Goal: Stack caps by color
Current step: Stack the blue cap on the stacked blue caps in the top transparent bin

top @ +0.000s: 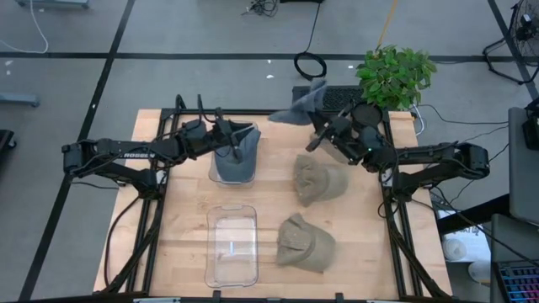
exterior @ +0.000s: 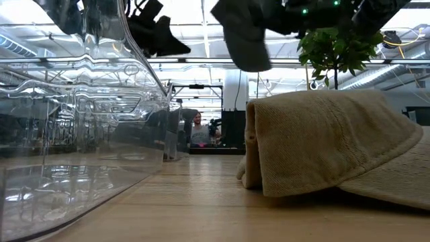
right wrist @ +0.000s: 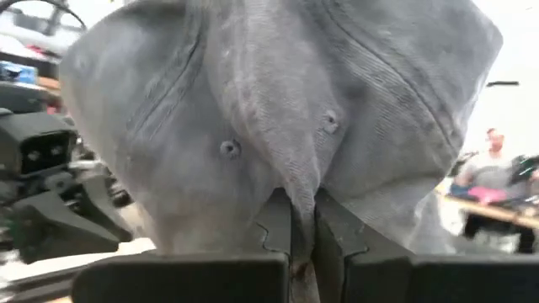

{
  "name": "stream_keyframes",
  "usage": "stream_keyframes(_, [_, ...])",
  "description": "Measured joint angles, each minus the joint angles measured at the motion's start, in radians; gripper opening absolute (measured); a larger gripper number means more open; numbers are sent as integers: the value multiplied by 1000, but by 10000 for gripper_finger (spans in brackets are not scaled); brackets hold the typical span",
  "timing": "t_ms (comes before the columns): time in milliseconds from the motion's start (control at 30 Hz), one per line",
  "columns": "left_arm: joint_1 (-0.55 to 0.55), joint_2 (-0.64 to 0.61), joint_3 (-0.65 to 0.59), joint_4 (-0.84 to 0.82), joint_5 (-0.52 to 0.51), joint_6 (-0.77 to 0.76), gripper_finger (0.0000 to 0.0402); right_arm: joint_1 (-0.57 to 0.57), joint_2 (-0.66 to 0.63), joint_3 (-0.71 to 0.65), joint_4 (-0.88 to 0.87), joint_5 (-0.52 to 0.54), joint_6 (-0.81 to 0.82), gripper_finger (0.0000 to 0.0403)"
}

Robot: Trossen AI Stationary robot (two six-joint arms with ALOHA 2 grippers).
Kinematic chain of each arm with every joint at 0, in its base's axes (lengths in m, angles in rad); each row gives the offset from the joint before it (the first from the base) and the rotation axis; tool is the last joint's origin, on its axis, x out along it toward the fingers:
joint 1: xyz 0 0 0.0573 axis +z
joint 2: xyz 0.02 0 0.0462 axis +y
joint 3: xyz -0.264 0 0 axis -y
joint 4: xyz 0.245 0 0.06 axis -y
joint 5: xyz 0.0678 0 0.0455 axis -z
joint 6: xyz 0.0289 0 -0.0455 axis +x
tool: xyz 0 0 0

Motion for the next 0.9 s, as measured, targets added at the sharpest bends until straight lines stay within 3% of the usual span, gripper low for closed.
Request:
stream_keyframes(100, [0,0,0,43,28,4,87,11,0,0,39,-6,-23,7])
stream_keyframes(267, [0,2,0,123,48,-21,174,18,14,0,43,-6,-22,7])
stream_keyframes(467, [-8,68,1,271,175,-20,248,18,37,0,50,-6,-16,7])
stream_keyframes(667, [-22,192,24,399,186,2,263,18,39,0,70,-6,-17,7])
stream_keyframes(900, [-29,301,139,395,238,9,248,18,53,0,59,-6,7,7])
